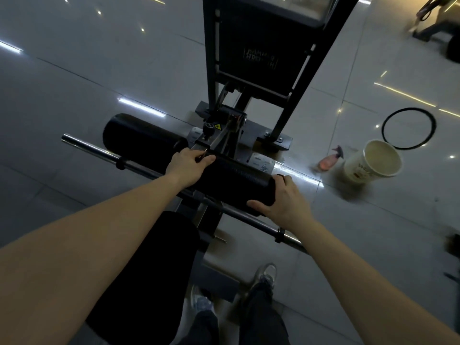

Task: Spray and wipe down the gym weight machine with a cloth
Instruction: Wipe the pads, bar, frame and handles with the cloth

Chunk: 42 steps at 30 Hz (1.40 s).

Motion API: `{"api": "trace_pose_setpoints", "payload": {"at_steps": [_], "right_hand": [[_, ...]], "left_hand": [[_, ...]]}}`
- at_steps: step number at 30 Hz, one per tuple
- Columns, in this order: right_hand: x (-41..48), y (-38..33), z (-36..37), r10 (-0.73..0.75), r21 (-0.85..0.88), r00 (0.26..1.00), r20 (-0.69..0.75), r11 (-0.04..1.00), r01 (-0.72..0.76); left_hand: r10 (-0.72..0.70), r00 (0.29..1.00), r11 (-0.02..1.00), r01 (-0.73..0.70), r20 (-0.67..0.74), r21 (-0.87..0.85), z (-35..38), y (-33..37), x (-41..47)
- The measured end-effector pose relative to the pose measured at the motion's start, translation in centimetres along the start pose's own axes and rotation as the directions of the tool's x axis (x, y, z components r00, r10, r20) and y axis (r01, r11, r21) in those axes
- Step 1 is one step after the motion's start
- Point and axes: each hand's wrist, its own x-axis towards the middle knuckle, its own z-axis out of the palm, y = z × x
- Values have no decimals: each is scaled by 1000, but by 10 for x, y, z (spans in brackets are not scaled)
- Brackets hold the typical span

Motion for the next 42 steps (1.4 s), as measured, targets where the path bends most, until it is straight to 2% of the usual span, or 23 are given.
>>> {"api": "trace_pose_setpoints", "payload": {"at_steps": [4, 8, 11, 14, 18, 22, 26, 28, 29, 31, 33, 34, 36, 38, 42], "right_hand": [[11, 3, 17, -9, 25, 1000, 0, 1000, 9], [17, 12, 12, -63, 101, 998, 11, 993, 62], [24, 14, 7, -60, 169, 997, 51, 984, 50], [31, 17, -3, -83, 331, 992, 95, 943, 47], [46, 23, -9, -78, 506, 964, 256, 860, -65], [61, 27, -12, -45, 519, 936, 349, 841, -153], [64, 23, -26, 8, 453, 913, 407, 866, -210], [54, 18, -23, 52, 400, 937, 345, 895, -197], [46, 13, -19, 91, 372, 962, 258, 909, -186], [30, -3, -1, 150, 314, 988, -28, 940, -133], [17, -28, 16, 112, 206, 942, -317, 977, -47], [12, -42, 21, 62, 149, 913, -402, 989, -2], [14, -75, 27, -92, 76, 899, -427, 988, 137], [25, -112, 35, -217, 99, 918, -332, 960, 262], [65, -163, 40, -159, 312, 945, -285, 917, 249]], "left_hand": [[55, 995, 990, -66, -85, -127, 1, -18, -18], [140, 989, 980, -146, -56, -138, 7, -34, -32], [85, 992, 984, -98, -88, -151, 10, -25, -25], [44, 995, 990, -55, -85, -130, 11, -17, -17], [-33, 999, 990, 27, -40, -141, 10, -11, -3], [-103, 995, 978, 103, 6, -182, 7, -4, 8], [-119, 992, 990, 122, 47, -68, 0, 10, 13], [-120, 992, 993, 120, 37, 1, 0, 13, 9], [-101, 995, 993, 100, 18, 64, 0, 15, 6], [-53, 998, 980, 57, -27, 192, 0, 16, 1], [-26, 999, 973, 31, -27, 227, -2, 17, -1], [-22, 1000, 976, 24, -11, 217, -3, 18, -1], [-24, 1000, 979, 21, 13, 202, -5, 18, 0], [-20, 1000, 974, 18, 3, 227, -6, 18, 0], [-45, 999, 935, 48, -16, 352, -1, 18, 2]]}}
